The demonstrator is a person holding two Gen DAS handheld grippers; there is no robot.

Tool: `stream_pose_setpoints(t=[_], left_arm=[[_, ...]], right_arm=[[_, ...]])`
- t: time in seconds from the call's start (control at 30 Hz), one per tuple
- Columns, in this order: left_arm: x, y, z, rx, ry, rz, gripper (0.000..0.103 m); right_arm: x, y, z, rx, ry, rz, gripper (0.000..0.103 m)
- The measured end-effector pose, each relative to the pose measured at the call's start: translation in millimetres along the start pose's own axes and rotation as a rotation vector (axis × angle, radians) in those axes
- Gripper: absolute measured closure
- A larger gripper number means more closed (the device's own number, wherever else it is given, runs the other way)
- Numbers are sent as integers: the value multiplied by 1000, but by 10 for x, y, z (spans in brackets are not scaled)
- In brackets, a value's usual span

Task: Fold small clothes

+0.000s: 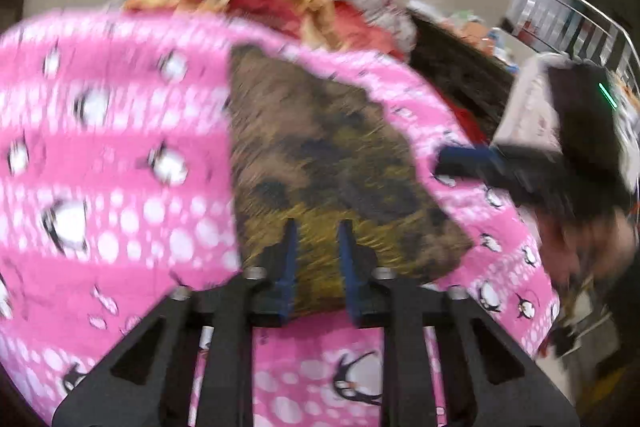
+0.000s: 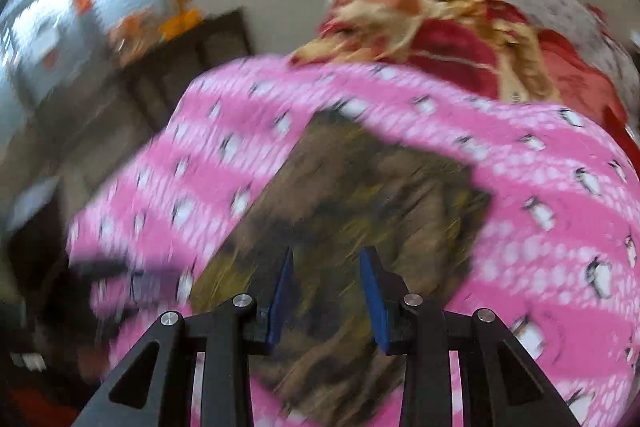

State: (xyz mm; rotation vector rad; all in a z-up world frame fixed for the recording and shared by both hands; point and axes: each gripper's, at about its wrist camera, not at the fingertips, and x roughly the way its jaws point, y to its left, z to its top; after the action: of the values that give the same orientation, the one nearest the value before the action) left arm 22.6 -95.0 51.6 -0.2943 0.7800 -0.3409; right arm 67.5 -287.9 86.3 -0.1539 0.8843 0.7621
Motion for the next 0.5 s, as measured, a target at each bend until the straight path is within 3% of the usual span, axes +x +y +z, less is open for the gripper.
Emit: stream_pose_setpoints(t=[0.07, 0.13, 0.23, 0.3, 0.37, 0.43, 0.5], left_arm=[[285, 80, -141, -37, 102, -3, 92], [356, 105, -252, -41, 109, -33, 94], [278, 26, -238, -19, 113, -12, 94], [179, -50, -95, 13, 97, -4, 94], [111, -35, 169, 33, 23, 8, 94], [136, -42, 529, 43, -53, 49, 94], [297, -28, 863, 15, -77, 87, 94]], right_arm=[[179, 55, -271, -7, 57, -36, 71], [424, -104, -581, 36, 146, -121, 71], [331, -364, -824, 211, 53, -30, 71], [266, -363, -804, 240, 57, -33, 71], [203, -292, -695, 224, 57, -55, 71], [72, -224, -524, 222, 2, -93, 71], [33, -217, -314, 258, -41, -173, 71]])
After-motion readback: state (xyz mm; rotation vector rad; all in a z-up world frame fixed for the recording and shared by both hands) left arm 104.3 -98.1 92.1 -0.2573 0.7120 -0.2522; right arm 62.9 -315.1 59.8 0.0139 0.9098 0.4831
